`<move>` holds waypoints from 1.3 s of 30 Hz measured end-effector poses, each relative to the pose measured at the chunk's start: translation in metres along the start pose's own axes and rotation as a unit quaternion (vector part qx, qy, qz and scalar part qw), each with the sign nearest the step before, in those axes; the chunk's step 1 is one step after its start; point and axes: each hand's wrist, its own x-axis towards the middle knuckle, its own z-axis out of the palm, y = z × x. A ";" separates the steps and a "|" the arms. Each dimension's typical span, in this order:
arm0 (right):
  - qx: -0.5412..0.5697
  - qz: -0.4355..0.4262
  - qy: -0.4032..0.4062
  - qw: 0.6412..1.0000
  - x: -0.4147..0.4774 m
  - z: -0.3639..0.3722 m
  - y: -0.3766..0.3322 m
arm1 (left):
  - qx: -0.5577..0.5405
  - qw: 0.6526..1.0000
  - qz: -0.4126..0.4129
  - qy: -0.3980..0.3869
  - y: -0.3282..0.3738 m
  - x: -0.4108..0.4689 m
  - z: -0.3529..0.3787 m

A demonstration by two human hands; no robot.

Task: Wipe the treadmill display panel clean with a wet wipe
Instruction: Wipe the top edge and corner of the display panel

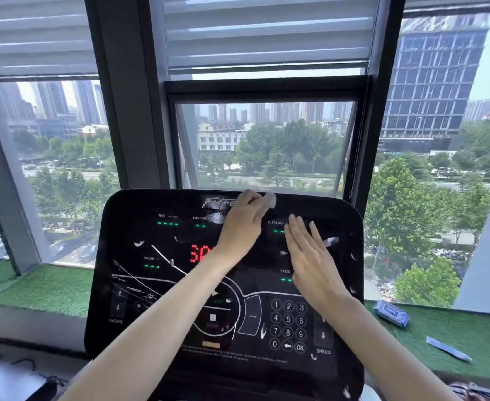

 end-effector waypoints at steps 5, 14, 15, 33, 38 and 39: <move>-0.006 -0.004 -0.009 1.000 0.000 0.004 0.000 | -0.036 0.980 -0.139 0.142 0.018 0.004 0.009; 0.030 0.002 0.012 0.999 0.000 0.008 0.002 | -0.038 0.949 -0.208 0.234 0.001 0.006 0.010; 0.032 0.001 0.015 0.999 0.000 0.010 0.001 | -0.027 0.955 -0.200 0.218 0.011 0.007 0.014; 0.050 0.004 0.018 0.999 -0.001 0.007 0.000 | -0.079 0.967 -0.157 0.182 0.016 0.006 0.020; 0.067 -0.009 0.016 0.998 0.000 0.006 0.003 | -0.061 0.985 -0.102 0.121 0.041 -0.001 0.035; 0.074 -0.012 0.020 0.997 0.000 0.004 0.006 | -0.052 0.996 -0.050 0.057 0.043 -0.002 0.036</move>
